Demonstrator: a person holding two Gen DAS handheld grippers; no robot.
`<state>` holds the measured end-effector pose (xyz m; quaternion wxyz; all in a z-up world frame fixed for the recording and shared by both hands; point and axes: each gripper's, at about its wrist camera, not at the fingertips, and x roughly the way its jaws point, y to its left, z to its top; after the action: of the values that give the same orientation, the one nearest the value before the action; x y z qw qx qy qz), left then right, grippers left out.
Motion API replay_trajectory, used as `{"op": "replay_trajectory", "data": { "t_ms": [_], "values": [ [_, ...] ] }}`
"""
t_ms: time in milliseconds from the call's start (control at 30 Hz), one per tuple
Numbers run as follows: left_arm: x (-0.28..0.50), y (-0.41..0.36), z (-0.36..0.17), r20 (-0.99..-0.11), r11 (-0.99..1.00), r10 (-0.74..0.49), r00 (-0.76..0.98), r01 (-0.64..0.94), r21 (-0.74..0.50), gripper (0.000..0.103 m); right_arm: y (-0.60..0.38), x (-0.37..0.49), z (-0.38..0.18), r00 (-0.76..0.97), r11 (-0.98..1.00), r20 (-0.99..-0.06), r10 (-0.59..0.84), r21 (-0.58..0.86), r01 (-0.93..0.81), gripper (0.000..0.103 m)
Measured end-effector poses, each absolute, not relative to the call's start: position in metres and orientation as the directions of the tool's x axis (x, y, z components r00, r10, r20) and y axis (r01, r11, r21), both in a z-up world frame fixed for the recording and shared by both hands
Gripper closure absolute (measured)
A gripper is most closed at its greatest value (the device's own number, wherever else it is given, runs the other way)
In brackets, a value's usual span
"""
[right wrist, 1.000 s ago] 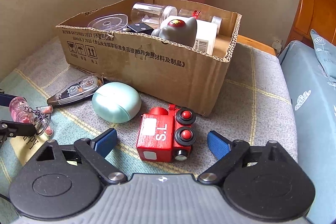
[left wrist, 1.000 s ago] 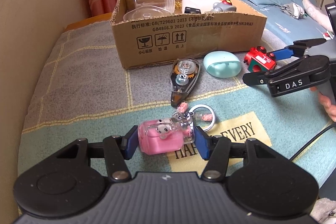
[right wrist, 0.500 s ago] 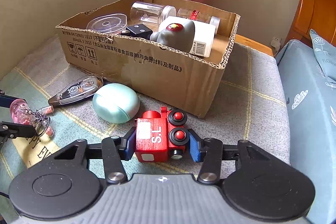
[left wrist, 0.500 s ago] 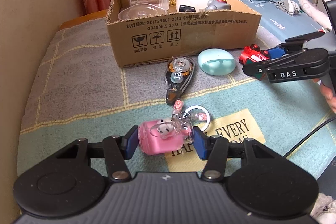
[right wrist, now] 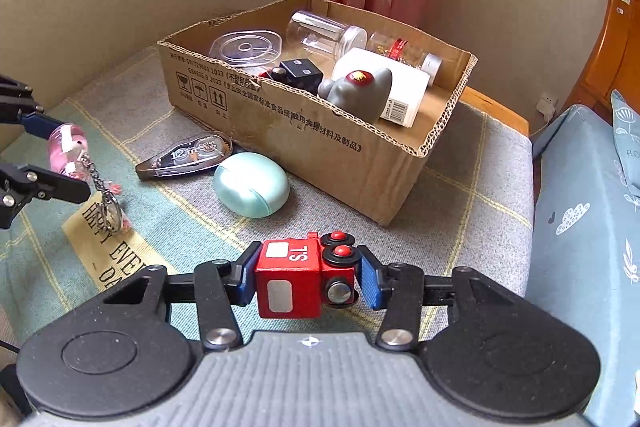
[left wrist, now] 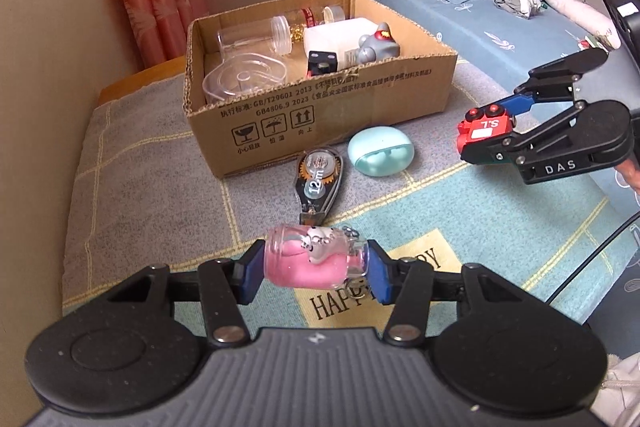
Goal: Organize rigid objects
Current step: 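Grasp the red toy train with the right tool while the left tool holds the keychain, then carry the keychain and red train into the cardboard box and open both tools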
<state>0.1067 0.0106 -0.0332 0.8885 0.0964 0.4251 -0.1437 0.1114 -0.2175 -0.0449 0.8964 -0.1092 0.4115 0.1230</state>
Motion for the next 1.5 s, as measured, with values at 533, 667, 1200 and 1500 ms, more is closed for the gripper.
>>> {"op": "replay_trajectory", "data": {
  "t_ms": [533,667,1200,1500],
  "values": [
    [0.141,-0.007,0.038,-0.718,0.902,-0.229,0.657,0.42,0.096,0.054,-0.221,0.115,0.023,0.701,0.927,-0.684,0.201,-0.098,-0.362,0.049],
    [0.162,-0.014,0.052,-0.702,0.888,-0.238,0.671,0.443,0.122,0.054,-0.222,0.124,0.035,0.716,0.926,-0.669,0.199,-0.111,-0.361,0.049],
    [0.299,-0.007,0.04,-0.731,0.927,-0.128,0.67,0.343,0.152,0.053,-0.227,0.159,0.064,0.761,0.948,-0.629,0.159,-0.118,-0.295,0.049],
    [0.303,0.018,0.018,-0.721,0.958,-0.122,0.682,0.271,0.094,0.009,-0.224,0.174,0.061,0.744,0.951,-0.653,0.143,-0.116,-0.285,0.049]
  ]
}}
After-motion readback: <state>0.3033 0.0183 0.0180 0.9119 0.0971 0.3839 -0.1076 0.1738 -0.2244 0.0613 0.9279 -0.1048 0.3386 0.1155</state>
